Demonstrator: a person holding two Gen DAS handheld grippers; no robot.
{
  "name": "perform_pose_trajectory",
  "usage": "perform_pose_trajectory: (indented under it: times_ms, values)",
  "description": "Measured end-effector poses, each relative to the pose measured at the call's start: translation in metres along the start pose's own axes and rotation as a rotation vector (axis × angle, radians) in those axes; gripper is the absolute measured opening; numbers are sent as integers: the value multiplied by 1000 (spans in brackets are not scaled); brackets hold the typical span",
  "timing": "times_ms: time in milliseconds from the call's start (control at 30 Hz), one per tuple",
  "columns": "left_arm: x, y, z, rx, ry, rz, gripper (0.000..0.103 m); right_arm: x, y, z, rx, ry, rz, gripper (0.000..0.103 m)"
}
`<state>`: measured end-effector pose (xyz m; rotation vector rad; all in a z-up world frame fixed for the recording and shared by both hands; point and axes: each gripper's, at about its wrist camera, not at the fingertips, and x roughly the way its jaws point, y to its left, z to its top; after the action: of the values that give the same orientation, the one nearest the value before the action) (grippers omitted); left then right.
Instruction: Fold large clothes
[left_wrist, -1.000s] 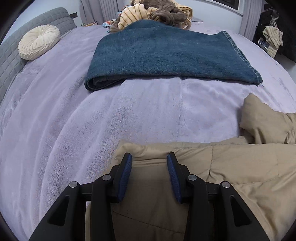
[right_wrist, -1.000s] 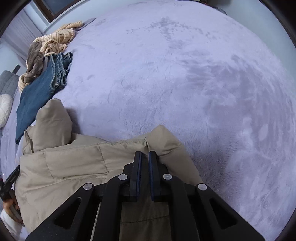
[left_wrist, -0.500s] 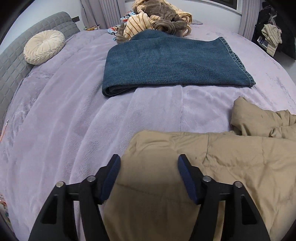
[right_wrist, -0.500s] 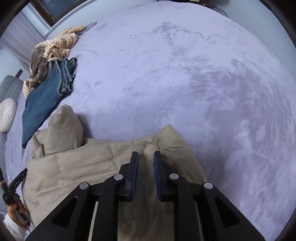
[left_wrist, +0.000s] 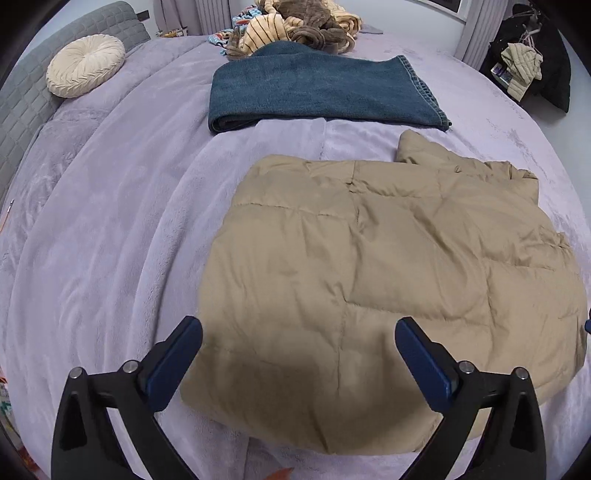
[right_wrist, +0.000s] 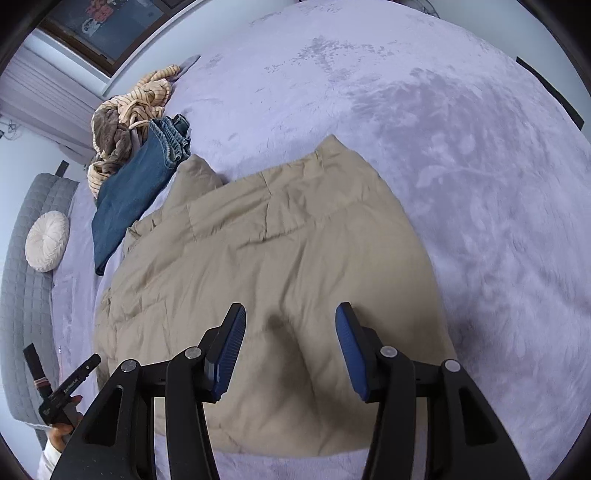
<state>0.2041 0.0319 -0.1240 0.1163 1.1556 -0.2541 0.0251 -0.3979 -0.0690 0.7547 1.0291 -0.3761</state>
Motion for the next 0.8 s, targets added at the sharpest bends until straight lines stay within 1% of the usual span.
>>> perform_pose_trajectory:
  times_ms: [133,233,400,500,633,733,800]
  values:
    - [-15,-5,-16,10,7,-8,103,-14,-5,-29,19,23,10,59]
    - [-20,-6,-26,3,29,-28,103,-21,-9,-46,40,34,15,61]
    - [-19,-6,-42,-12,68,-57,103,-27,-17,-70,89,50,41,74]
    - [-14,-3,-52,-36,91,-67,103,-22,-22,-80,108,63,54,78]
    - [-3,2,-66,-82,129,-101,103,-9,-28,-91,146,79,71,79]
    - [4,10,-77,-132,137,-100,103,-1,-33,-97,174,83,96,81]
    - [9,15,-84,-161,145,-117,103,4,-37,-101,191,82,112,81]
